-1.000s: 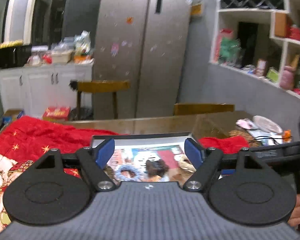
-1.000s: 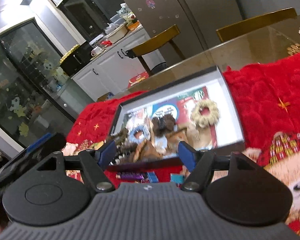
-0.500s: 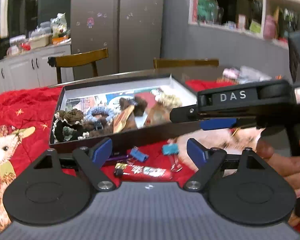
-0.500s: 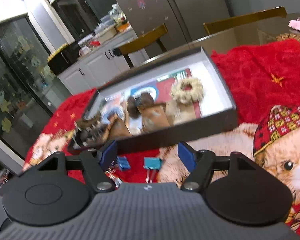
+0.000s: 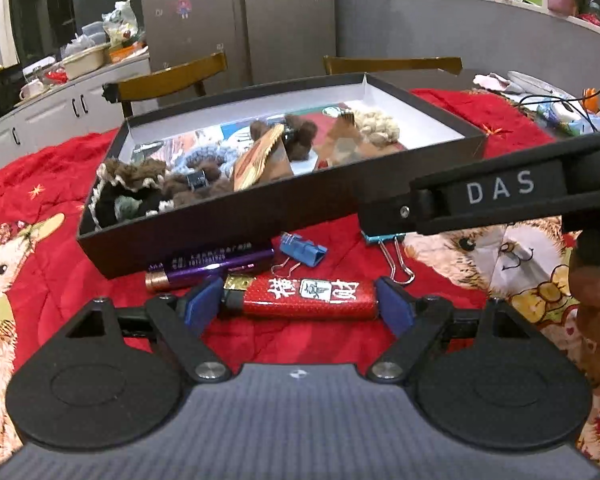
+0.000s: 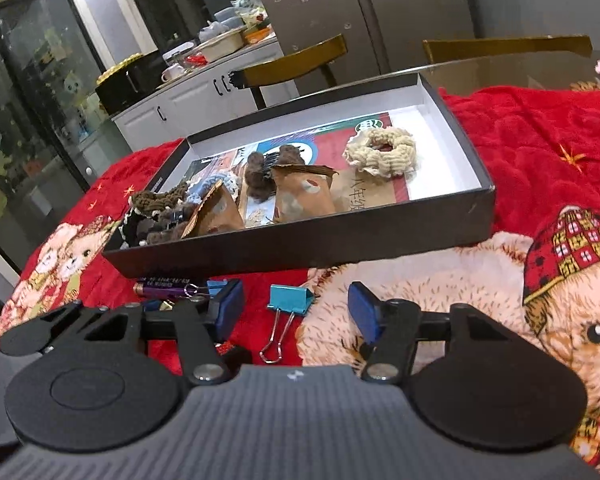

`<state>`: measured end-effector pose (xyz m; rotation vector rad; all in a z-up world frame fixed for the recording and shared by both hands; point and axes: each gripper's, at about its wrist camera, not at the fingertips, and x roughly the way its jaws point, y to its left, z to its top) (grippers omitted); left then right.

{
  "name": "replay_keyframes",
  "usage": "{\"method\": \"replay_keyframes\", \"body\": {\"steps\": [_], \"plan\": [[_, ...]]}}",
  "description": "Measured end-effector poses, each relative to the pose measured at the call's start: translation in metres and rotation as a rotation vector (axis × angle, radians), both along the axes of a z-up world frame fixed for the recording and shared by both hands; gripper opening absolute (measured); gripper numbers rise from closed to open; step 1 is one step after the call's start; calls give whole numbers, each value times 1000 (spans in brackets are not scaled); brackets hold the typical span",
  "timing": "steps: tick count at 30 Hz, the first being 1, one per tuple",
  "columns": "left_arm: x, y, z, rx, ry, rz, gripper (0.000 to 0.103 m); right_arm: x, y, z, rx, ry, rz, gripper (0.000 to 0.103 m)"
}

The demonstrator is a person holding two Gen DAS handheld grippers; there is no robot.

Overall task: Organize objects
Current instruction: 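Withdraw both open tools from the box back toward the remaining items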

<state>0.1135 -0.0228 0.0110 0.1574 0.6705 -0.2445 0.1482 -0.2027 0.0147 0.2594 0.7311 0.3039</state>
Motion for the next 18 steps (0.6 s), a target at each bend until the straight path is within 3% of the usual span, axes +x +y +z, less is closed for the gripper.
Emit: {"method": "replay_keyframes", "body": {"steps": [6,12,18], "plan": [[-1,1,0,-6,3,30,86,-5,11,-4,-59,-34,21,65],[-17,2,2,60,-84,136,85,-2,10,-5,-63,-41,28,53],[-16,21,5,-1,-86,233,86,-9,27,-7,-170,-86,22,42]]}}
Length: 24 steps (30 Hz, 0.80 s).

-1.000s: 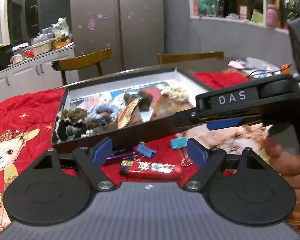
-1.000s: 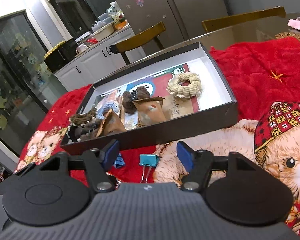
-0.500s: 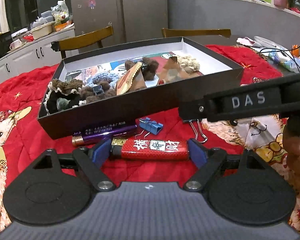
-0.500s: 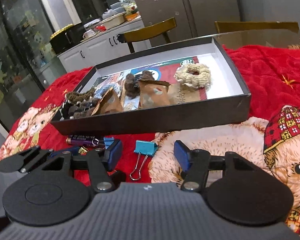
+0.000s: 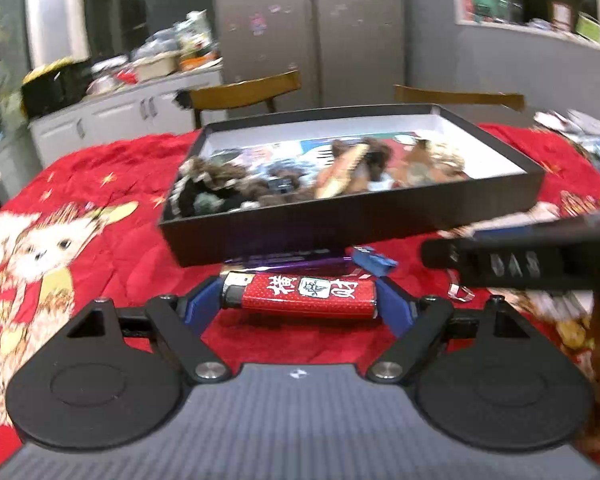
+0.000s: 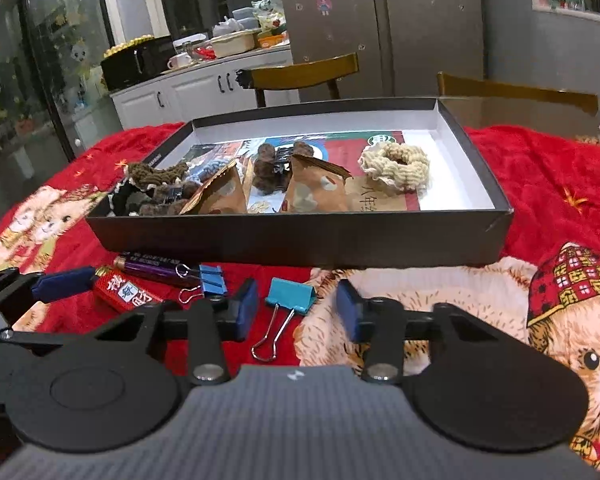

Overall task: Organize objects
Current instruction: 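Withdraw both open tools from the box back toward the remaining items, then grasp the red lighter with the left tool while the right tool grasps the teal binder clip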

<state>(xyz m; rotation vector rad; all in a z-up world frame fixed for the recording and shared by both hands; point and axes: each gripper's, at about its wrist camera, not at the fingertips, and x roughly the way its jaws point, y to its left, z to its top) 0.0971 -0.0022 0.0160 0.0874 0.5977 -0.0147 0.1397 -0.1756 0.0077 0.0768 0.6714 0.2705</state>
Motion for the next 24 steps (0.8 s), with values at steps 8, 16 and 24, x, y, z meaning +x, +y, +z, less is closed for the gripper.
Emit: {"method": "replay_keyframes", "body": {"steps": [8,16,24], "plan": [[-1,5,1,-7,-10,38,86,-7,7,-2,-69,-42,-17,32],[4,8,-1,-28,17,68,85,-11,5,-2,-67,-56,-33,32],[3,5,-1,-9,13,62,86,-13,1,0,-43,-70,-51,32]]}}
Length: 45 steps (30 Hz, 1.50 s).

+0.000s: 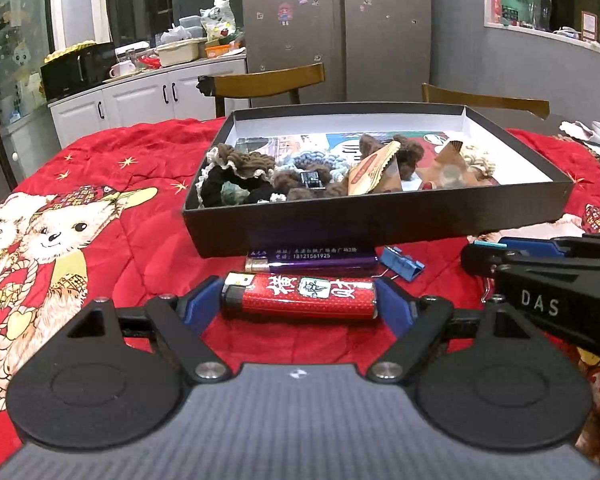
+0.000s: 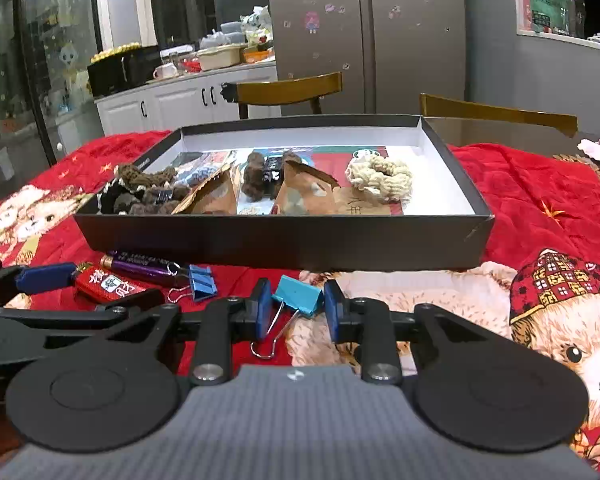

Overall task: Organize objects
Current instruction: 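Grasp the red lighter with the left tool while the right tool grasps the teal binder clip, then lift the red lighter and teal clip and carry both over the open box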

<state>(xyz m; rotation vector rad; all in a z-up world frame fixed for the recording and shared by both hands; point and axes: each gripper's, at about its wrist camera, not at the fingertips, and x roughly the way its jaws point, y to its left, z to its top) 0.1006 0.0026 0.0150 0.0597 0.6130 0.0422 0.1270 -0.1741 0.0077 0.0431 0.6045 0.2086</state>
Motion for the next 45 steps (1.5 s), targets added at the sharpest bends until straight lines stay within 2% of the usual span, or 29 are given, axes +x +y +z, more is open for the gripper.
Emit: {"method": "replay_keyframes", "body": {"steps": [6,16,24,30,34,39,41,45], "plan": [[1,-1,0,-5,6,-28,86,-3,-1,2,6,-25,1,31],[-1,-4,1,16,-13,-19,86,-8,-2,6,29,-64,-12,31],[-8,8,8,-74,-80,-43,85,-12,-9,14,97,-104,-7,31],[-7,14,12,-125,-70,-64,85,-15,-19,25,172,-125,18,32],[-7,17,18,-137,-78,-66,85,-19,-23,37,219,-166,55,32],[-11,23,39,-159,-138,-50,85,-36,-26,64,199,-307,34,32],[-13,26,51,-164,-150,-37,85,-40,-28,77,237,-319,40,32],[-14,25,79,-127,-177,-25,85,-43,-24,105,225,-350,77,32]]}}
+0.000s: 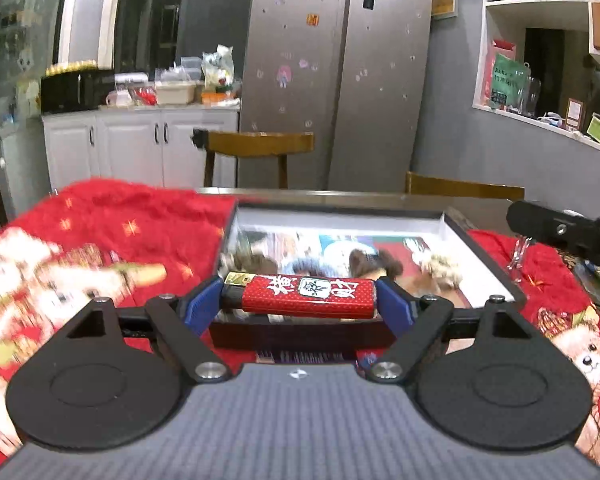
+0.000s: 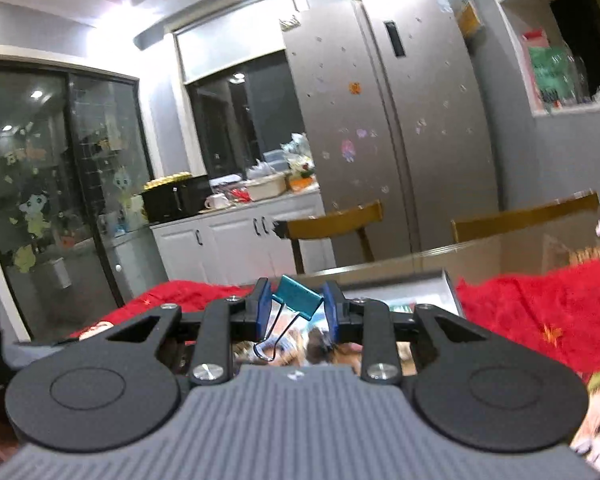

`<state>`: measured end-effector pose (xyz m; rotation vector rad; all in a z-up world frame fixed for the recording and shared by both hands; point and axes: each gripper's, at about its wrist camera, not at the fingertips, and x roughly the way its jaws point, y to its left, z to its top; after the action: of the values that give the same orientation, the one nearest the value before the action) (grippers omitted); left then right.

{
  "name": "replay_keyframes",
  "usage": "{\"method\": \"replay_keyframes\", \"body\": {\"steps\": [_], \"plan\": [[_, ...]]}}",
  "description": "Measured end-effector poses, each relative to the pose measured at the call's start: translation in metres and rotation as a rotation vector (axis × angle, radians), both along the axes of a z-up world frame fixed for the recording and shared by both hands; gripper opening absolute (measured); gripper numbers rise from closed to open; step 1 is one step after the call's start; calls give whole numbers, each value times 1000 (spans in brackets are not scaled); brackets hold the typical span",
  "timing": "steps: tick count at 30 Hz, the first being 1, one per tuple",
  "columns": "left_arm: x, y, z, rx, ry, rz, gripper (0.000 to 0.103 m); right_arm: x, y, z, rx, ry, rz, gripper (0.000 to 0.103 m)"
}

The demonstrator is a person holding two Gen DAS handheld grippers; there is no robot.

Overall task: Organize objects
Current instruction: 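Lift the red lighter and teal clip and carry both over the open box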

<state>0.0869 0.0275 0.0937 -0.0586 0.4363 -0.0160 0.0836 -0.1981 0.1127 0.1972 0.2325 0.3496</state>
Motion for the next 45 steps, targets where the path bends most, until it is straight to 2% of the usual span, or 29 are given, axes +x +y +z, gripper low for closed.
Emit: {"method": "replay_keyframes", "body": {"steps": [2,4,7,10,14,19,21,25,29,33,39,45], "plan": [[4,-1,15,28,1,6,85,2,1,13,15,1,18,32],[9,1,30,14,-5,1,85,7,0,25,56,20,26,32],[21,11,50,-75,10,-37,85,20,-3,39,109,53,35,32],[37,18,64,-130,40,-91,85,43,-8,49,171,83,41,32],[59,25,76,-160,30,-101,85,78,-15,51,262,153,32,32],[101,42,82,-243,46,-128,85,125,-10,42,295,218,12,32],[115,51,80,-279,53,-131,85,141,-5,35,302,241,4,32],[140,61,74,-270,61,-114,85,167,8,23,295,276,7,32],[161,59,52,-247,98,-105,85,186,19,13,286,290,-6,32],[179,58,29,-274,147,-109,85,199,25,-2,255,318,-36,32],[199,45,0,-193,194,-95,85,216,29,-34,216,389,-68,32],[213,49,-21,-235,251,-91,85,226,34,-55,186,448,-85,32]]}}
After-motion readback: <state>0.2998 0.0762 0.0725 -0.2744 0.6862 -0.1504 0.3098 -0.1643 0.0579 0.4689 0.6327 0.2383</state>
